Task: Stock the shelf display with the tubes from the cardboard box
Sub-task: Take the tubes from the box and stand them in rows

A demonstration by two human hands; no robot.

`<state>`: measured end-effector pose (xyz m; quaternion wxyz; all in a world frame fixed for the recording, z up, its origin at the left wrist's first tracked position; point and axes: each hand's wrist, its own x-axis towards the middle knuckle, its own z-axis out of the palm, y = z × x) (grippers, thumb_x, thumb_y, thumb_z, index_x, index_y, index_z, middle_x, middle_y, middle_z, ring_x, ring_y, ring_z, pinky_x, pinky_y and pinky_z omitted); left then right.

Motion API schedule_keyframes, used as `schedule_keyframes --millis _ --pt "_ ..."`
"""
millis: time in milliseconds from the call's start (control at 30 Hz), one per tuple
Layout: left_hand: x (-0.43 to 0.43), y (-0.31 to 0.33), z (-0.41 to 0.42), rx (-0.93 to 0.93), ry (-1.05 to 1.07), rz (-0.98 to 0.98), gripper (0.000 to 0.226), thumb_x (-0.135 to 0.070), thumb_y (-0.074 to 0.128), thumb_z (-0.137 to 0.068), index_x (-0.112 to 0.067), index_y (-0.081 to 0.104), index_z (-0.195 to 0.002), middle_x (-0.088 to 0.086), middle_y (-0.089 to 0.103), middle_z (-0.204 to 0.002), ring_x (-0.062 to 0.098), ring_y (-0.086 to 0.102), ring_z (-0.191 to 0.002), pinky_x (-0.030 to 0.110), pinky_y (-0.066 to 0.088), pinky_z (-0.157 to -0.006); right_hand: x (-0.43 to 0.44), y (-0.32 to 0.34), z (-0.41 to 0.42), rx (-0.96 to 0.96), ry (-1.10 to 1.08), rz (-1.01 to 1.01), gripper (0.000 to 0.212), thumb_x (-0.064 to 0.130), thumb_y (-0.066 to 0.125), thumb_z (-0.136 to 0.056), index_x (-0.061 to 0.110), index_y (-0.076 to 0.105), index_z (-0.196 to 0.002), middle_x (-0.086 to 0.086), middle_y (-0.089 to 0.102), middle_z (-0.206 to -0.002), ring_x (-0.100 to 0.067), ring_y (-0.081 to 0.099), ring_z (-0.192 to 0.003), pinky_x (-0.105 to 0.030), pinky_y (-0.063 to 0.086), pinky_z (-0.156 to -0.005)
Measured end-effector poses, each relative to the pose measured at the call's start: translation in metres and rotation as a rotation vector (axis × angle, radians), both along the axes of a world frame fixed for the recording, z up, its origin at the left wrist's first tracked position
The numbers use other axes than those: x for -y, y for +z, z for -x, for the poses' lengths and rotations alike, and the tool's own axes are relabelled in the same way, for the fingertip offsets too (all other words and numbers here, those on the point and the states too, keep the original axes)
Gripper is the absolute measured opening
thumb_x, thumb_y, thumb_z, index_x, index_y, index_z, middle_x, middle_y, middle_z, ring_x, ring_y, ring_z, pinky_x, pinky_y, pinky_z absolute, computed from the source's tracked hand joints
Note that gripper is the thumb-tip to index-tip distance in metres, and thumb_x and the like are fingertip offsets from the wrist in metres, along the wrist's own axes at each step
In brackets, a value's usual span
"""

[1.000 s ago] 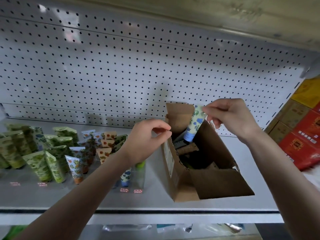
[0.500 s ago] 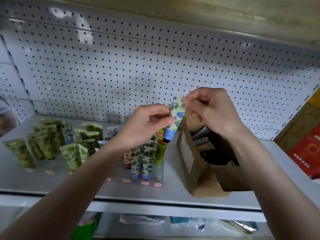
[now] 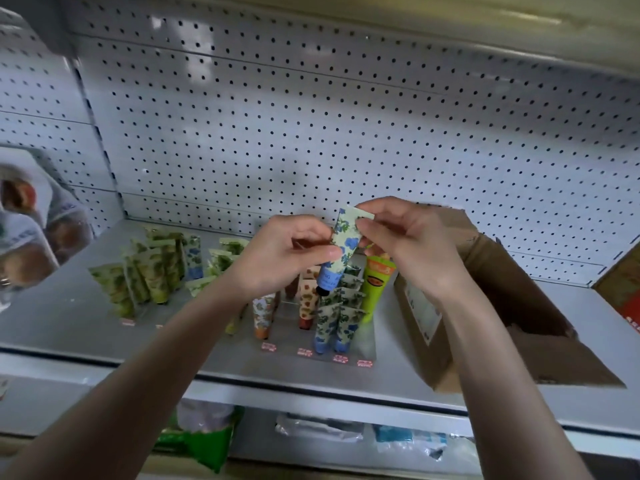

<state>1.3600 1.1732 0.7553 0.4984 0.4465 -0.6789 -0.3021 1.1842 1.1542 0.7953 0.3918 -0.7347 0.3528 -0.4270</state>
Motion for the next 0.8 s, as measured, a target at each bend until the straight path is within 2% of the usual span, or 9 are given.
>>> schedule_keyframes --millis 67,200,333,433,533,633,733,800 --pt "-0.001 -0.002 -0.007 0.028 -0.008 0.000 0.010 -0.011 0.072 -0.076 -0.008 0.068 -0.085 0.000 0.071 -0.084 0.005 0.065 -0.078 0.020 0.048 -0.079 -0.002 -0.004 -0.005 0.036 -0.008 -0.013 0.017 -0.002 0.057 -0.089 0.013 0.065 -0.088 -0.002 0.067 -0.071 -0.003 0.057 -0.057 -0.017 0.052 -0.062" --pt "-0.007 -0.005 -0.019 0.034 -0.004 0.004 0.017 -0.014 0.073 -0.075 -0.002 0.069 -0.087 0.006 0.072 -0.086 0.009 0.066 -0.078 0.025 0.051 -0.081 -0.005 -0.008 -0.018 0.067 -0.032 -0.010 0.022 -0.005 0.058 -0.087 0.014 0.065 -0.082 0.012 0.068 -0.059 0.001 0.060 -0.052 -0.012 0.049 -0.057" --pt "-0.016 -0.003 -0.036 0.044 0.011 -0.019 0.016 -0.013 0.073 -0.076 -0.004 0.069 -0.089 0.004 0.072 -0.087 0.009 0.065 -0.079 0.025 0.051 -0.082 -0.005 -0.013 -0.036 0.031 -0.073 0.023 0.020 0.001 0.063 -0.086 0.020 0.067 -0.082 0.001 0.071 -0.074 -0.010 0.064 -0.064 -0.023 0.056 -0.067" --pt "-0.024 0.004 -0.054 0.073 0.046 0.013 0.012 -0.015 0.069 -0.080 -0.009 0.070 -0.090 0.000 0.071 -0.083 0.004 0.063 -0.075 0.018 0.050 -0.075 -0.008 -0.013 -0.055 0.075 -0.077 0.021 0.022 0.004 0.065 -0.085 0.026 0.065 -0.081 0.009 0.071 -0.072 -0.004 0.065 -0.064 -0.021 0.055 -0.069" --pt "-0.029 0.015 -0.077 0.027 0.119 0.074 0.026 -0.026 0.069 -0.077 -0.012 0.068 -0.099 0.000 0.072 -0.092 0.014 0.067 -0.082 0.025 0.053 -0.077 -0.013 -0.012 -0.081 0.095 -0.076 0.071 0.025 0.006 0.065 -0.086 0.031 0.065 -0.081 0.018 0.069 -0.068 -0.001 0.064 -0.065 -0.024 0.055 -0.073" --pt "-0.033 0.025 -0.101 0.008 0.140 0.120 0.025 -0.022 0.068 -0.076 -0.009 0.068 -0.098 0.003 0.073 -0.091 0.021 0.068 -0.082 0.029 0.055 -0.076 -0.017 -0.011 -0.113 0.115 -0.057 0.090 0.024 0.006 0.065 -0.086 0.029 0.067 -0.082 0.015 0.070 -0.071 -0.004 0.065 -0.068 -0.027 0.055 -0.075" --pt "-0.035 0.029 -0.126 0.053 0.178 0.143 0.014 -0.009 0.069 -0.079 -0.007 0.068 -0.093 0.003 0.073 -0.086 0.011 0.067 -0.075 0.023 0.054 -0.071 -0.019 -0.013 -0.144 0.130 -0.042 0.059 0.018 0.007 0.064 -0.087 0.025 0.070 -0.089 0.007 0.073 -0.081 -0.022 0.068 -0.078 -0.035 0.055 -0.077" --pt "-0.036 0.029 -0.143 0.083 0.197 0.136 0.014 -0.005 0.069 -0.079 -0.010 0.068 -0.092 -0.002 0.072 -0.083 0.004 0.065 -0.072 0.016 0.051 -0.068 -0.018 -0.015 -0.161 0.121 -0.041 0.041 0.017 0.009 0.065 -0.087 0.024 0.071 -0.092 0.008 0.073 -0.082 -0.022 0.067 -0.080 -0.036 0.055 -0.079"
